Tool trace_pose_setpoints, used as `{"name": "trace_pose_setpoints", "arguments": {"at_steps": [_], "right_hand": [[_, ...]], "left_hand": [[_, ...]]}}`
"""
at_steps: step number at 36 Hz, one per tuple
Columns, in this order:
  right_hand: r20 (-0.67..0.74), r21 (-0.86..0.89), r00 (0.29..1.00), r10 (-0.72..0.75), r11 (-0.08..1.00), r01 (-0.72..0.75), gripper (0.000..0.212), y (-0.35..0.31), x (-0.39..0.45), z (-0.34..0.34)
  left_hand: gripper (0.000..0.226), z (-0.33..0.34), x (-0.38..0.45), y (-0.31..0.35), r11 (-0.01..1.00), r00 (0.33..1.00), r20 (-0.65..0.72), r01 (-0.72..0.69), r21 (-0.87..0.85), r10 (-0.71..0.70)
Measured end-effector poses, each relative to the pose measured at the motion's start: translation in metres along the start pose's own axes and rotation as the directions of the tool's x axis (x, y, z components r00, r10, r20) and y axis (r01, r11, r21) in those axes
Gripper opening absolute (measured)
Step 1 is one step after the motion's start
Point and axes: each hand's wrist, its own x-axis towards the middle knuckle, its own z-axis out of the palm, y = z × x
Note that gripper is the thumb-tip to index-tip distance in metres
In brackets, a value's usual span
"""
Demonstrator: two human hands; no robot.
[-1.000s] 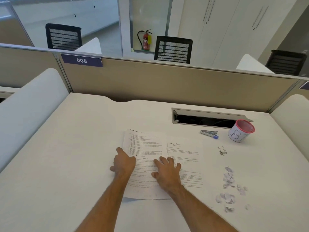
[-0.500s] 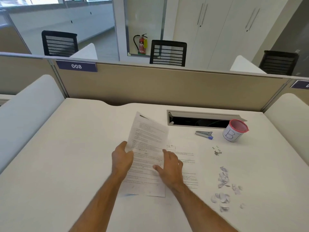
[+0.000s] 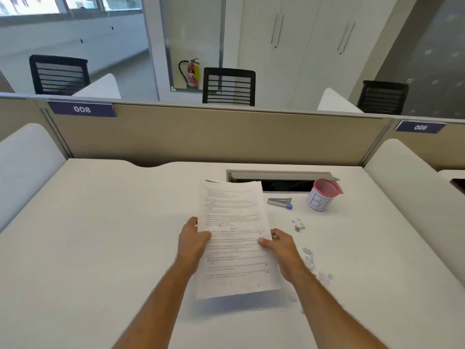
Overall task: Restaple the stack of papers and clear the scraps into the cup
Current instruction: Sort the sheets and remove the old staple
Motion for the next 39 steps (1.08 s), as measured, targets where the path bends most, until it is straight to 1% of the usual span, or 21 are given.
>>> {"name": "trace_pose_setpoints", "arguments": {"at_steps": [2,5,9,12,16,19,21,27,28,29,31,32,33,35,37,39], "right_hand": [[-0.055,-0.096,0.998,-0.005,0.995,0.0,0.01,0.007,-0.003,-0.006],[-0.128,-0.246,0.992,-0.016,0.969,-0.016,0.01,0.015,-0.006,-0.009],[-0.151,-0.354,0.988,-0.03,0.935,-0.025,0.015,0.022,-0.011,-0.011],[-0.17,-0.424,0.984,-0.046,0.905,-0.031,0.025,0.026,-0.012,-0.016],[-0.138,-0.559,0.987,-0.084,0.829,-0.008,0.044,0.033,-0.011,-0.019],[-0.112,-0.705,0.987,-0.118,0.709,0.005,0.055,0.039,-0.011,-0.015],[-0.084,-0.772,0.989,-0.123,0.635,0.014,0.057,0.042,-0.01,-0.009],[-0.067,-0.877,0.992,-0.105,0.481,-0.008,0.065,0.047,-0.01,0.012],[-0.069,-0.886,0.991,-0.114,0.464,-0.008,0.066,0.048,-0.01,0.015],[-0.071,-0.894,0.99,-0.124,0.447,-0.008,0.066,0.049,-0.01,0.018],[-0.072,-0.909,0.987,-0.146,0.417,-0.004,0.064,0.051,-0.01,0.021],[-0.073,-0.913,0.985,-0.155,0.408,-0.003,0.063,0.052,-0.01,0.022],[-0.073,-0.915,0.984,-0.161,0.403,-0.002,0.063,0.053,-0.01,0.023],[-0.077,-0.915,0.983,-0.167,0.402,-0.003,0.063,0.054,-0.01,0.024],[-0.088,-0.914,0.982,-0.166,0.404,-0.014,0.065,0.054,-0.011,0.024],[-0.109,-0.911,0.982,-0.156,0.411,-0.036,0.067,0.053,-0.011,0.026]], "left_hand": [[0.018,0.013,-0.004,-0.01,0.995,1.0,0.018,-0.025,0.094,0.024],[0.017,0.031,-0.007,-0.026,0.972,0.998,0.026,-0.061,0.227,0.057],[0.015,0.046,-0.004,-0.044,0.927,0.998,-0.004,-0.056,0.37,0.062],[0.015,0.057,-0.003,-0.052,0.893,0.998,-0.027,-0.035,0.45,0.053],[0.017,0.061,-0.002,-0.059,0.861,0.997,-0.054,-0.018,0.508,0.052],[0.016,0.061,0.002,-0.066,0.836,0.995,-0.079,-0.013,0.549,0.068],[0.015,0.063,0.004,-0.069,0.833,0.993,-0.097,-0.005,0.553,0.07],[0.013,0.071,0.003,-0.073,0.85,0.986,-0.148,0.012,0.527,0.078],[0.017,0.073,0.002,-0.073,0.851,0.984,-0.157,0.012,0.525,0.083],[0.025,0.075,0.001,-0.073,0.847,0.983,-0.164,0.013,0.531,0.087],[0.053,0.079,-0.001,-0.073,0.795,0.977,-0.18,0.019,0.606,0.114],[0.065,0.08,-0.003,-0.073,0.744,0.973,-0.182,0.016,0.669,0.142],[0.072,0.08,-0.005,-0.071,0.688,0.972,-0.167,0.009,0.725,0.163],[0.075,0.078,-0.007,-0.072,0.59,0.982,-0.089,-0.026,0.807,0.166],[0.073,0.076,-0.007,-0.076,0.495,0.99,0.024,-0.092,0.864,0.142],[0.074,0.074,-0.007,-0.08,0.436,0.99,0.106,-0.136,0.89,0.094]]}}
